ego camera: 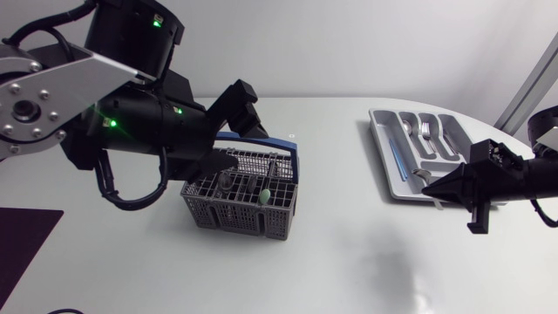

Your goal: Unload the cutlery basket into the drawer organizer.

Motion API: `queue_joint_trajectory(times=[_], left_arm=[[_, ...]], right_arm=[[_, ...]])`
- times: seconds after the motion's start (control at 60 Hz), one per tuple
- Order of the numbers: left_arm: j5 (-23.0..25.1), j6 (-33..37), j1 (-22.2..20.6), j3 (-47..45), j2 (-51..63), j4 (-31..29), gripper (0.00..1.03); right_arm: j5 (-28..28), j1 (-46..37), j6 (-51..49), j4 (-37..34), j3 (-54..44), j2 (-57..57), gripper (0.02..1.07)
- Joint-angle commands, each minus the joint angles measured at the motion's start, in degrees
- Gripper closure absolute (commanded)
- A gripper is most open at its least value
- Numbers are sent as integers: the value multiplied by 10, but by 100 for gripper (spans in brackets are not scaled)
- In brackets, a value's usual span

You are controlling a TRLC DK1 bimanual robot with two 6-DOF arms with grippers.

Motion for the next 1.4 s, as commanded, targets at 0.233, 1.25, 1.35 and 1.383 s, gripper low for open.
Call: queue_joint_trajectory(times=[0.233,1.25,1.35,1.383], left_arm=[[-4,134,29,-3,16,-33,11],[-44,332,70,-51,9,-105,5],[-54,331,66,-49,7,-111,5],[-60,323,62,-48,7,-114,5]], right_arm=[[75,-79,-163,19,114,164,101],[283,-68,-230,225,125,266,54],[271,-61,-189,225,102,231,44],[268,-56,-165,225,97,219,41]])
